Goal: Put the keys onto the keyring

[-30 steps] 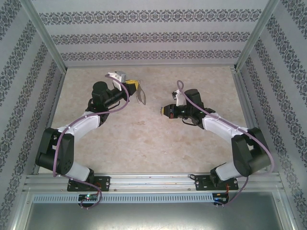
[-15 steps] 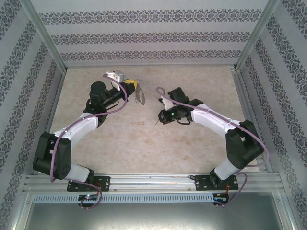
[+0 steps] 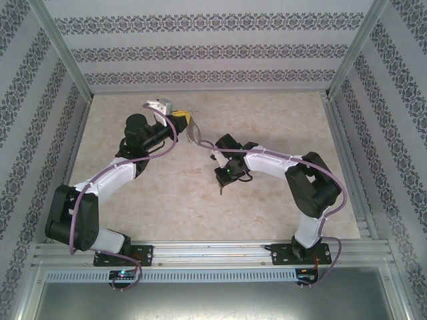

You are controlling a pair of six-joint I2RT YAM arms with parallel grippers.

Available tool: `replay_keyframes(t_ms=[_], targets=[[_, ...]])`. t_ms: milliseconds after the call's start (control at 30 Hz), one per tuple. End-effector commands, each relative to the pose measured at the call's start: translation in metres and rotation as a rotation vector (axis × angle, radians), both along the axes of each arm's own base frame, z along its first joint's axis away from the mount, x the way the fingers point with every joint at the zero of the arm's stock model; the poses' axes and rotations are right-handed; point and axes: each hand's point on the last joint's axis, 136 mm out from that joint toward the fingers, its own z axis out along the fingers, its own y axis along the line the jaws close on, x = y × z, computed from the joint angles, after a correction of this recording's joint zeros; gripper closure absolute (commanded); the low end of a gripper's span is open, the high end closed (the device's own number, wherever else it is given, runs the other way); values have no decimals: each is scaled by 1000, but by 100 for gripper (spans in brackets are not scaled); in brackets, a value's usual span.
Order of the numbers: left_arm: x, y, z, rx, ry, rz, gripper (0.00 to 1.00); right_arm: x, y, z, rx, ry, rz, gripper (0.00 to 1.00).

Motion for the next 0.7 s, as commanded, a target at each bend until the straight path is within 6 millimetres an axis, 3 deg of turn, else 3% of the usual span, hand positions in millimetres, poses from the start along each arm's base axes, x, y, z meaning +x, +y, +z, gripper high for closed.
replay_keyframes(t_ms=[0,100,300,667], targets=[[-7,2,18,-2,-56,9,100,8,10,7,23,-19,-22,86],[-7,3,19,-5,-58,8,100,11,5,14,19,-49,-71,74],[-7,2,20,-13,-65,6,100,14,-5,32,76,-81,-216,68],[-6,1,19,-8,-70,3,100,1,-8,5,45,-2,-342,68]])
